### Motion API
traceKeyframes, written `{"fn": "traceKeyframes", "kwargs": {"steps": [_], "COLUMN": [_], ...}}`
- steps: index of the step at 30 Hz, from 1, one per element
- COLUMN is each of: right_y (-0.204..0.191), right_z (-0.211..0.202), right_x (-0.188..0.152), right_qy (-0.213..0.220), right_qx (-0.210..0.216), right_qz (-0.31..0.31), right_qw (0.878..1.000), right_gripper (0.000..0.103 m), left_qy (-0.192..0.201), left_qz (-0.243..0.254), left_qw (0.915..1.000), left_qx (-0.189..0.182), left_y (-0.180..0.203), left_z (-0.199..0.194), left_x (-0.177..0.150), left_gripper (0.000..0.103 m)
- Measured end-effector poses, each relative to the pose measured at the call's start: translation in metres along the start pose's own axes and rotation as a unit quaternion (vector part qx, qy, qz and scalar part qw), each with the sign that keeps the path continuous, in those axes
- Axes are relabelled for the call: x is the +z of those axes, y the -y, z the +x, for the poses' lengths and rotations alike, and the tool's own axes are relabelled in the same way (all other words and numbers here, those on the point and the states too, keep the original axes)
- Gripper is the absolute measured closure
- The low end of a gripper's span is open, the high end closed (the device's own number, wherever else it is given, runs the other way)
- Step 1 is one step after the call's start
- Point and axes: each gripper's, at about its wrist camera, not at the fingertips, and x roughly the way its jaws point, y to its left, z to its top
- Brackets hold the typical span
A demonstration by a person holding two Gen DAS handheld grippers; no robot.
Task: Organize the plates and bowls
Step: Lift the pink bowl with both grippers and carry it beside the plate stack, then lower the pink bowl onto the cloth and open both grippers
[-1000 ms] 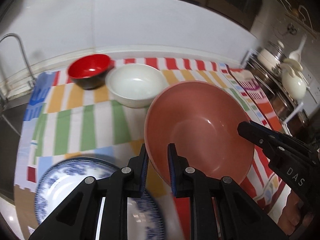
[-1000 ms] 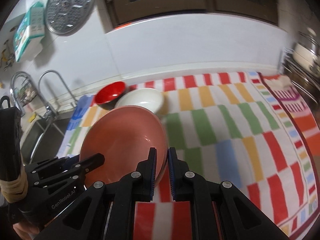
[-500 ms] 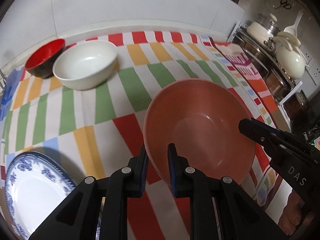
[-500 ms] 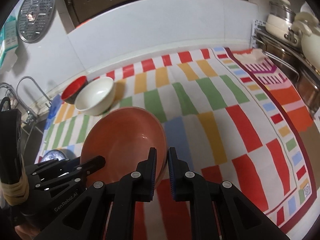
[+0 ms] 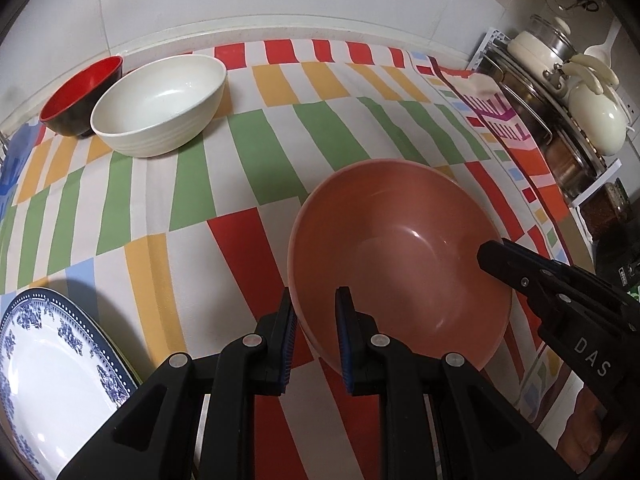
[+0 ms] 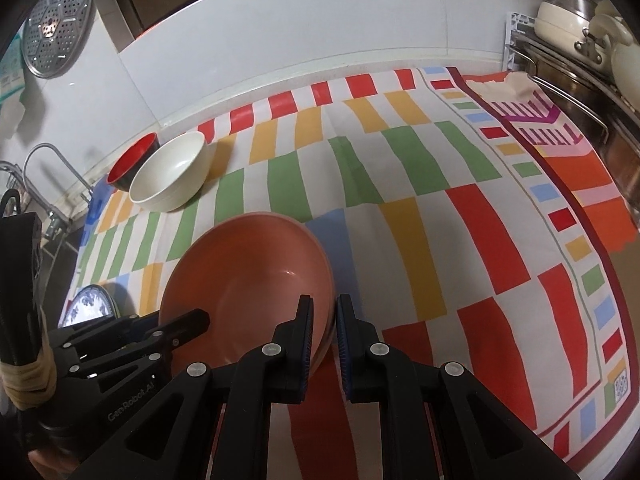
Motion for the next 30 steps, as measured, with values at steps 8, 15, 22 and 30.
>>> {"fn": "traceKeyframes", "kwargs": {"steps": [8, 15, 22, 30], "right_y": [0.004, 0.006, -0.011, -0.049], "right_z": [0.005, 0.002, -0.020, -0.024], "right_x": [-0.002, -0.001, 0.014, 0.055], "right_qy": [-0.006, 0.002, 0.051, 0.077], "right_qx": [0.000, -0.001, -0.010, 0.026], "right_qz": [0.004, 0.013, -0.013, -0.062], "right_qw": [1.000, 1.000, 0.999, 0.995], "right_gripper": [0.090, 0.086, 0.071, 0.069], "left_qy": [0.001, 0.021, 0.071, 0.121], "left_qz": [-0.005, -0.009, -0.012, -0.025], "left_qw": [1.0000, 0.9997, 0.9970, 0.9907], "left_qx": [-0.006, 0.009, 0.028, 0.056], "left_y": [0.001, -0.003, -0.018, -0.048], "left_z": [0.000, -0.011, -0.045, -0.075], "left_x": [0.000, 0.002, 0.011, 0.035], "left_gripper": [0.081, 0.053, 0.039, 0.037]}}
